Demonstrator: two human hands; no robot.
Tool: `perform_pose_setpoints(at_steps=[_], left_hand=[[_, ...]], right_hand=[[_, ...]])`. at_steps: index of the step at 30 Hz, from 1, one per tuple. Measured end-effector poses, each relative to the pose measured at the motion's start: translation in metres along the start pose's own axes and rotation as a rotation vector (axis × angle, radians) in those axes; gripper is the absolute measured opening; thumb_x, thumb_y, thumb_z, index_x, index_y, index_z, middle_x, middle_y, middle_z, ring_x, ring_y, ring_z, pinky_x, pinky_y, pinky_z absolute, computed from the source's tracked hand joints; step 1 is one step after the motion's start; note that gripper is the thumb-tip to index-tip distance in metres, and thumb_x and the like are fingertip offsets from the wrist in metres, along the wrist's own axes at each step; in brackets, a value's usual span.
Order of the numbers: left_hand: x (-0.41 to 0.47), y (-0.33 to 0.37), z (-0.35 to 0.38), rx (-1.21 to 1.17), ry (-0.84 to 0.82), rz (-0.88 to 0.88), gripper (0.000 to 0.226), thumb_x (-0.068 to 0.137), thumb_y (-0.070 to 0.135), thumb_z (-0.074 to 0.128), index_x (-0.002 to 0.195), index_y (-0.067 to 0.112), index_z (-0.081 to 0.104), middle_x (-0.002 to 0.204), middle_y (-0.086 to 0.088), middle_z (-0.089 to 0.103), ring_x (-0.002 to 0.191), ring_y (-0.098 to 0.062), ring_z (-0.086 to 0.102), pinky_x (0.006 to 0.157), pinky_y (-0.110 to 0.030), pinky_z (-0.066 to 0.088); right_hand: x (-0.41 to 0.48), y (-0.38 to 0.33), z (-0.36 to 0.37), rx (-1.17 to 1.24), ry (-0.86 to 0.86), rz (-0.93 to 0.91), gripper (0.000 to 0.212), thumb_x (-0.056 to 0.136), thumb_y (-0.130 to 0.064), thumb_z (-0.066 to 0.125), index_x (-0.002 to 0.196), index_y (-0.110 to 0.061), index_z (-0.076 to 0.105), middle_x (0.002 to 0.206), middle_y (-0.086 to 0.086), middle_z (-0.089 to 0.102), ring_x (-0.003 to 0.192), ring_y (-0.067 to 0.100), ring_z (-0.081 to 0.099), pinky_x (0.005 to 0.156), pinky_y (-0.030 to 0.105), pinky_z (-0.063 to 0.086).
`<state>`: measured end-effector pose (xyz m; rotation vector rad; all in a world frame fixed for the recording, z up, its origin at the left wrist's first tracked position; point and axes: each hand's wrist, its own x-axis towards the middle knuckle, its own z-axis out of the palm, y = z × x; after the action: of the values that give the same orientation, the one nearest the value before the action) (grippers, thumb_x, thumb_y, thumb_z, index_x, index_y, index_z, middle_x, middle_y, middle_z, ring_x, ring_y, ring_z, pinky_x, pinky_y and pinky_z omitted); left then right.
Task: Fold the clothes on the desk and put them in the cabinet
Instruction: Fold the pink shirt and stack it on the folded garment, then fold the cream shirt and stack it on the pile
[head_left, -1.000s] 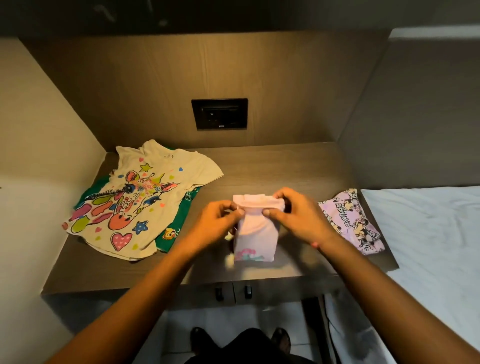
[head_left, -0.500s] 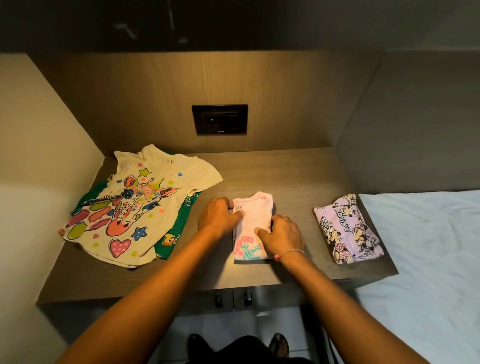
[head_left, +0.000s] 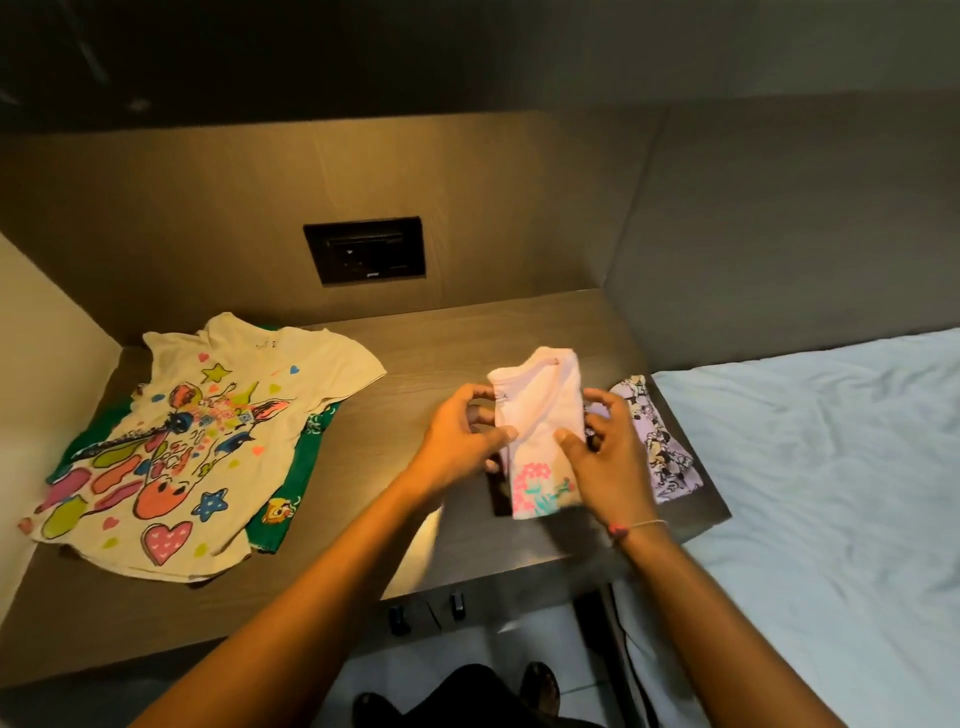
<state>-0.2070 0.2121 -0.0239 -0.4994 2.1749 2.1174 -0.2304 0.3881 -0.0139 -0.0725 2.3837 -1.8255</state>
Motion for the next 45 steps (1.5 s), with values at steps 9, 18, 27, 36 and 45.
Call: perform_pose_setpoints(at_steps=[9,18,27,36,45], left_hand=[[0.050,0.008,0.115,0.280,0.067,-0.042,0.048,0.081,0.019,0.075,0.124,0.008,0.055,0.095,-0.005,0.066,0.084,-0.019,0.061,0.072,-0.034,0.053],[0.061,-0.052,0.101,1.262,-0.236,0.509,0.110,0.072,0.090,0.031,0.154,0.023,0.004,0.164,-0.001,0.001,0.148,-0.025,-0.015,0.118,-0.055,-0.006],[0.055,-0.043,0.097,1.292,-0.209,0.460,0.107,0.073,0.089,0.029,0.154,0.023,0.005,0.164,0.001,0.002,0.148,-0.025,-0.014,0.117,-0.055,-0.009],[-0.064,-0.068,-0.078,1.013,0.498,0.233,0.061,0.092,0.046,0.051,0.148,0.029,0.031,0.157,0.001,0.029,0.147,-0.022,0.017,0.115,-0.047,0.018],[-0.151,-0.120,-0.204,0.953,0.716,-0.062,0.040,0.086,0.036,0.069,0.122,0.020,0.066,0.135,-0.003,0.058,0.126,-0.021,0.050,0.092,-0.036,0.049]], right_hand=[[0.055,0.024,-0.104,-0.400,0.031,0.166,0.053,0.088,-0.024,0.069,0.133,-0.022,0.040,0.137,0.011,0.057,0.118,0.033,0.060,0.094,0.047,0.052],[0.085,0.071,-0.110,-1.073,-0.386,-0.271,0.064,0.100,-0.046,0.033,0.154,-0.024,0.005,0.164,0.001,0.002,0.151,0.025,0.004,0.121,0.047,0.007],[0.092,0.084,-0.108,-1.227,-0.396,-0.214,0.068,0.099,-0.052,0.021,0.152,-0.025,-0.013,0.163,0.002,-0.012,0.149,0.026,-0.016,0.117,0.048,-0.014],[0.058,0.015,0.046,-0.903,-0.496,-0.582,0.063,0.098,-0.038,0.045,0.153,-0.024,0.019,0.159,0.000,0.027,0.149,0.024,0.015,0.120,0.043,0.010],[0.033,-0.037,0.242,-0.918,-0.874,-0.957,0.048,0.090,-0.033,0.057,0.136,-0.022,0.050,0.132,0.003,0.059,0.127,0.027,0.046,0.105,0.042,0.040]])
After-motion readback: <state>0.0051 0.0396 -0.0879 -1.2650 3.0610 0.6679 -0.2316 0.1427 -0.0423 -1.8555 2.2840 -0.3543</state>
